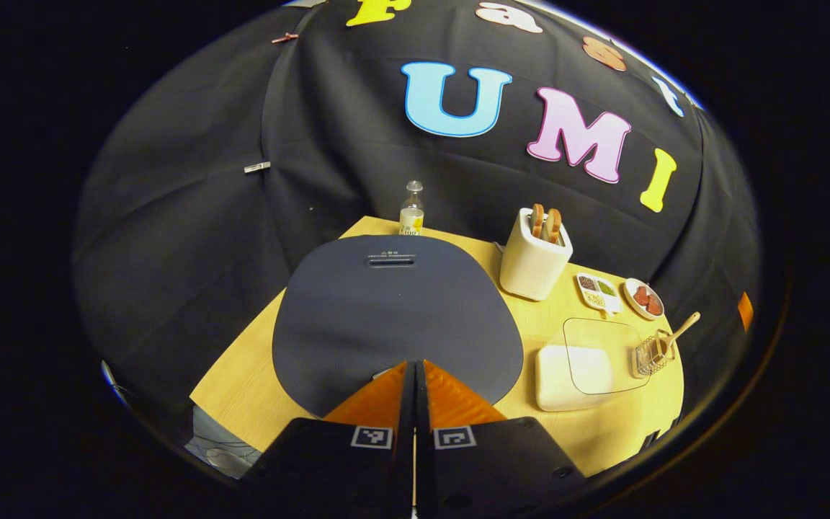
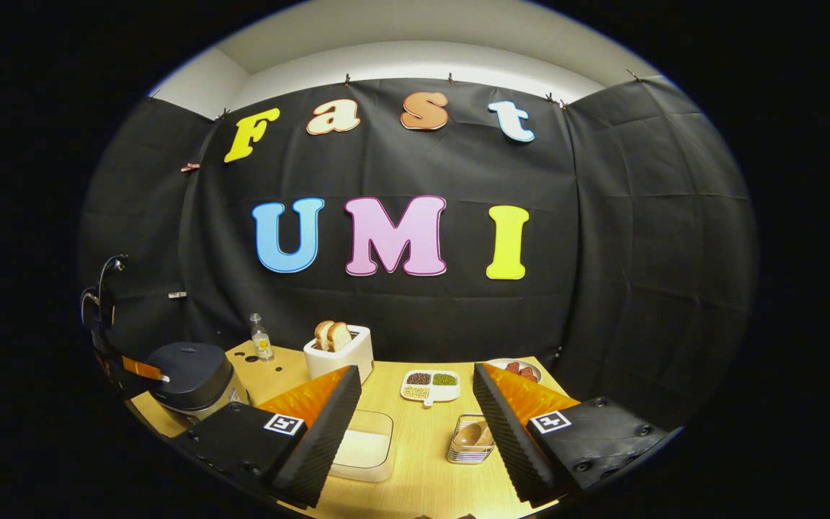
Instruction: Close the left gripper, press the button to open the rice cooker; take a wooden spoon from the chopstick holder with the right hand, scoop a spoonful of rice and pour it into the rice cooker, then put the wooden spoon back into the chopstick holder.
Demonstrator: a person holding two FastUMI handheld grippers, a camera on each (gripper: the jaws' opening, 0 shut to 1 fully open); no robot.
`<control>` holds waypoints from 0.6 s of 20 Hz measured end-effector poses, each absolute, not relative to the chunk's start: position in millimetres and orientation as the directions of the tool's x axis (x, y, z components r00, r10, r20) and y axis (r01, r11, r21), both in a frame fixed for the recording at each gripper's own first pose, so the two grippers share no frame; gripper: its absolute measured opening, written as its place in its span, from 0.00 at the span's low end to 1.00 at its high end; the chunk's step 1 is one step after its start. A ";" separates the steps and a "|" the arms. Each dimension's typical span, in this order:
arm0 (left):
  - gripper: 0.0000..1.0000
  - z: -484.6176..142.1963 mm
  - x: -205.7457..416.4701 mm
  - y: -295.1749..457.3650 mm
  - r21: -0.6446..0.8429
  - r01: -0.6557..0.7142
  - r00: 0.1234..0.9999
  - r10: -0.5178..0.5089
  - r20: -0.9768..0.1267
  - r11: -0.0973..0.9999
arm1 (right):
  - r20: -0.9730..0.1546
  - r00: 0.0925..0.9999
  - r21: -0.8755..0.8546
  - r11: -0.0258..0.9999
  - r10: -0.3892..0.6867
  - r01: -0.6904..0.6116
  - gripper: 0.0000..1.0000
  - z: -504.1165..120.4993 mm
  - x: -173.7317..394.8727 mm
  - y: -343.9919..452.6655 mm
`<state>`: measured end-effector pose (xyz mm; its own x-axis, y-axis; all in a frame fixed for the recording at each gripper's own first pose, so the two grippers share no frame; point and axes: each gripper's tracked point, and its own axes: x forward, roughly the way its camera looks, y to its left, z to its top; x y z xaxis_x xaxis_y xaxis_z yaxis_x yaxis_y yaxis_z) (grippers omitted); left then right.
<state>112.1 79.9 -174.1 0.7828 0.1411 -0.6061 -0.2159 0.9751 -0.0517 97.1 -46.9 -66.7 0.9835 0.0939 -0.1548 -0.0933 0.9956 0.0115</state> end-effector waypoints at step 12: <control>0.06 -141.2 98.5 74.2 -0.078 -0.246 0.850 0.176 -0.496 0.966 | -0.185 0.980 0.020 0.997 0.074 -0.071 0.98 -76.0 94.0 -62.0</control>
